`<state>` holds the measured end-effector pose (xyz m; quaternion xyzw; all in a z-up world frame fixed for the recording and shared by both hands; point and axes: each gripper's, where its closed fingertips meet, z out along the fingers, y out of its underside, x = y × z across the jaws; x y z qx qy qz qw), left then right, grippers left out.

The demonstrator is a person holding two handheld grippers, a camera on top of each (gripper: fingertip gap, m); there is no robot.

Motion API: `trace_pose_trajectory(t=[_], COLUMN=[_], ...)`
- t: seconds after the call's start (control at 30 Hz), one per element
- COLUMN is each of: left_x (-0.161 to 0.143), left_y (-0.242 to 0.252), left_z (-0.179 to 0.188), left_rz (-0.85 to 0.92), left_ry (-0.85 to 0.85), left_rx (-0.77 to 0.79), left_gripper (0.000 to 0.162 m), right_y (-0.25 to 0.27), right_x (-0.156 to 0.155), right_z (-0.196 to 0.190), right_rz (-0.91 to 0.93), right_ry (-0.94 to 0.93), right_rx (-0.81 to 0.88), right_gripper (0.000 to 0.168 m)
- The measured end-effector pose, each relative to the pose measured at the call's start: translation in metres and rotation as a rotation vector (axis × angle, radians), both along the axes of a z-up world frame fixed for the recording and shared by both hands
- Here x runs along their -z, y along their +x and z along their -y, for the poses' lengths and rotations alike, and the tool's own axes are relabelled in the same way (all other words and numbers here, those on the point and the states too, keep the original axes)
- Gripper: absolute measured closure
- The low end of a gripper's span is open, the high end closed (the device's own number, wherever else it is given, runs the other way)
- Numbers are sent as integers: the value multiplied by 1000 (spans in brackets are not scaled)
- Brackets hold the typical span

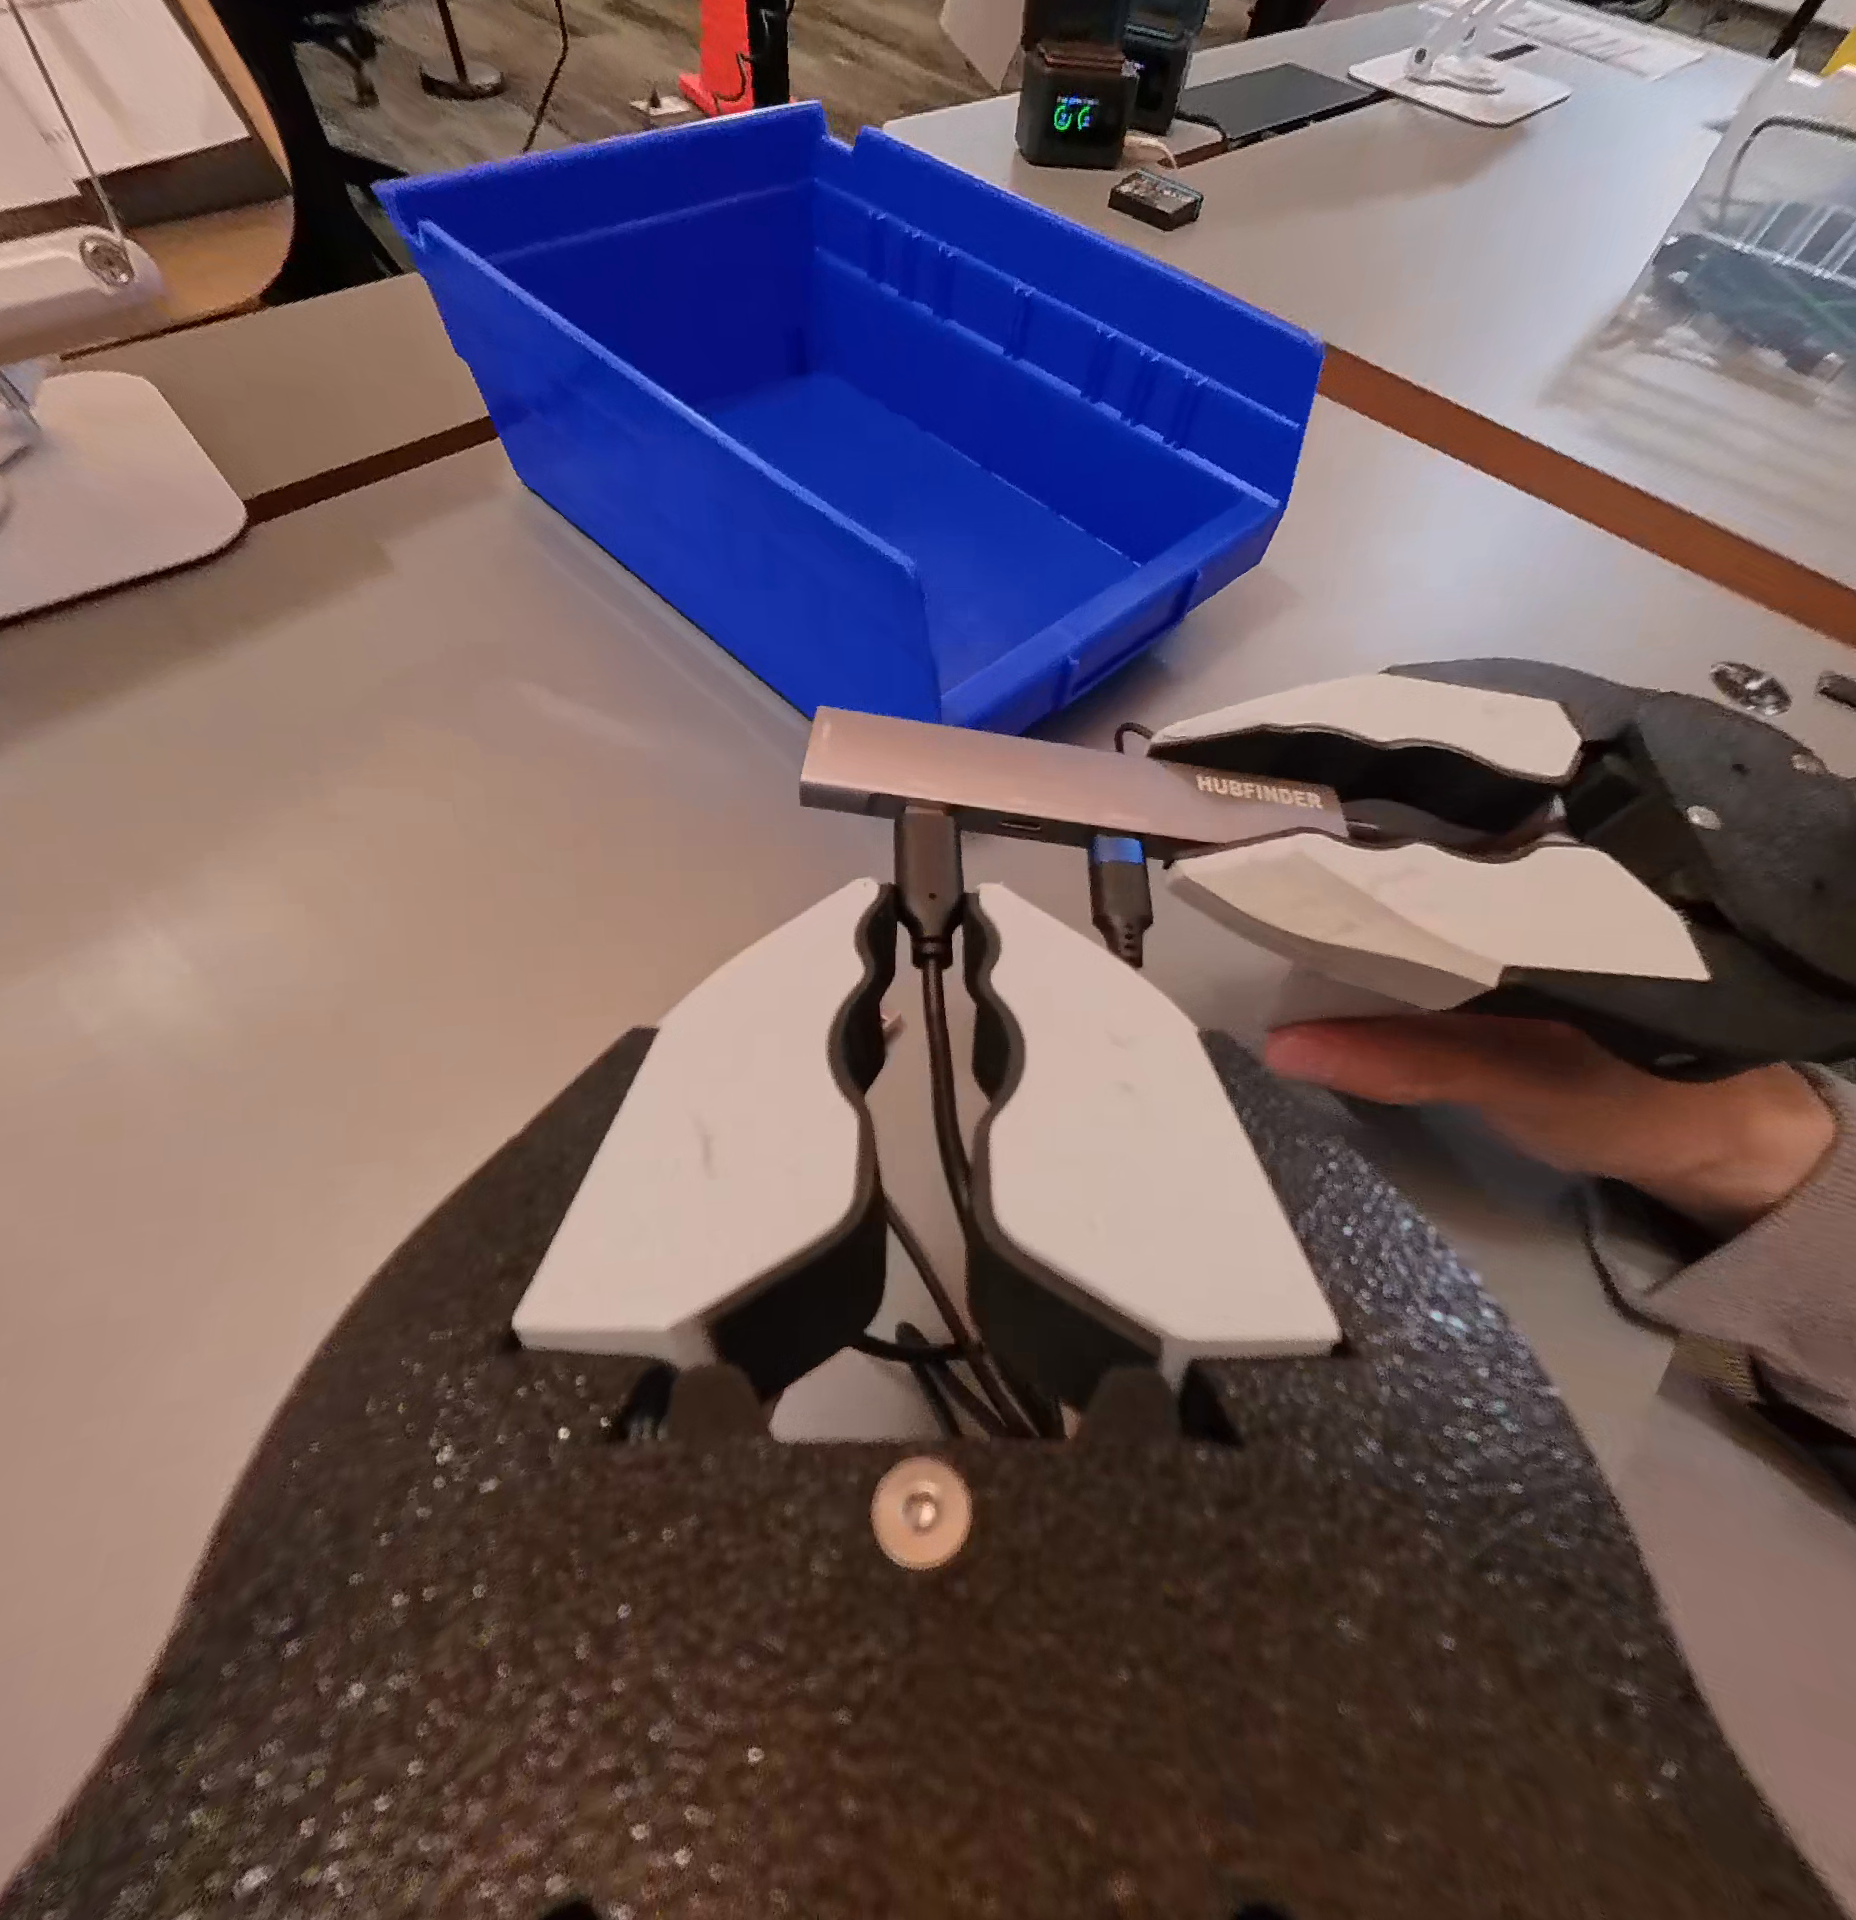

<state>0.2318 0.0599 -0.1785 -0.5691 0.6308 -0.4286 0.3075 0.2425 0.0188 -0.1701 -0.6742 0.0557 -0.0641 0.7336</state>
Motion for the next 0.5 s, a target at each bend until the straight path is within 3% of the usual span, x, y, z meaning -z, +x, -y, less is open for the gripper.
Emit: trace_pose_trajectory(t=[0.03,0.4,0.5], left_x=[0,12,2], left_y=[1,2,3], left_z=[0,-2,-4], left_rz=[3,-12,102], left_ry=[19,240,211], left_rx=[0,22,-8], left_gripper=[150,151,151], right_y=[0,-2,-2], right_x=[0,3,6], right_z=[0,-1,-2], right_rz=[-3,-5,-8], right_ry=[0,-30,-56], right_rx=[4,-12,-27], right_gripper=[142,141,140])
